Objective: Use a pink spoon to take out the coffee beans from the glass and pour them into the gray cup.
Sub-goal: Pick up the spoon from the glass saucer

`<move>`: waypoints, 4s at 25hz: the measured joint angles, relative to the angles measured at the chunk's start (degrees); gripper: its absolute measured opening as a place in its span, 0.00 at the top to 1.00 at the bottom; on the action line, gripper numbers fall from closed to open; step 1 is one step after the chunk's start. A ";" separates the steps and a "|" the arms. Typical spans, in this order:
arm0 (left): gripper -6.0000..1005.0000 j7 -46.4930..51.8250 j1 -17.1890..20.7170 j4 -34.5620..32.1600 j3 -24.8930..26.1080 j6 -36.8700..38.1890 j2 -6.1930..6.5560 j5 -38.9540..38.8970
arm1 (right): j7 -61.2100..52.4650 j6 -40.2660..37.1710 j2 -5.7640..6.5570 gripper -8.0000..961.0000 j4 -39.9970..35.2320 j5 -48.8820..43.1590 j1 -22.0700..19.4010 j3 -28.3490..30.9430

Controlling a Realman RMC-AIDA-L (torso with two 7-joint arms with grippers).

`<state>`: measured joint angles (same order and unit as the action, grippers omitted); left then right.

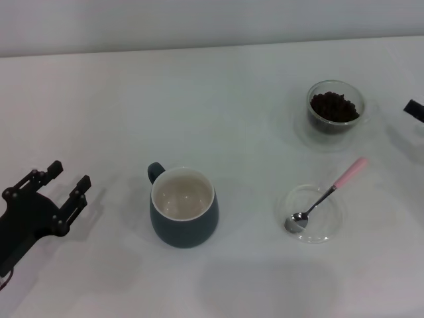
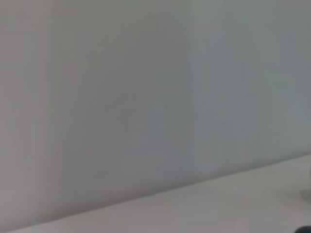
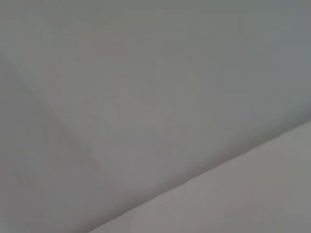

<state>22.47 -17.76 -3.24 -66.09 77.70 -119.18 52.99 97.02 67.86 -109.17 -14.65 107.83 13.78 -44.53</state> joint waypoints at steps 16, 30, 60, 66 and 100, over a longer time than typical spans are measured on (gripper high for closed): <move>0.45 0.14 0.00 -0.19 0.00 1.66 0.01 -2.66 | -14.51 6.80 -0.56 0.10 2.62 -8.53 0.32 -0.77; 0.45 -0.01 0.15 -0.19 0.00 2.11 0.01 -2.90 | -13.37 6.13 -3.81 0.10 2.79 -10.28 -0.10 -0.84; 0.46 -0.15 0.08 -0.19 0.00 1.52 0.09 -2.98 | -12.96 4.31 -5.00 0.45 2.70 -10.81 0.43 -0.73; 0.46 -0.15 0.01 -0.19 0.00 1.46 0.09 -2.98 | -12.68 4.56 -5.00 0.58 2.52 -10.81 0.47 -0.76; 0.46 -0.15 0.77 0.34 0.00 0.77 -0.16 -2.98 | -13.07 2.30 -4.64 0.60 2.79 -14.38 5.47 -2.23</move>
<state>22.33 -16.99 -2.90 -66.10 78.47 -119.34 50.01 83.95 70.15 -113.81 -11.86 93.45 19.25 -46.76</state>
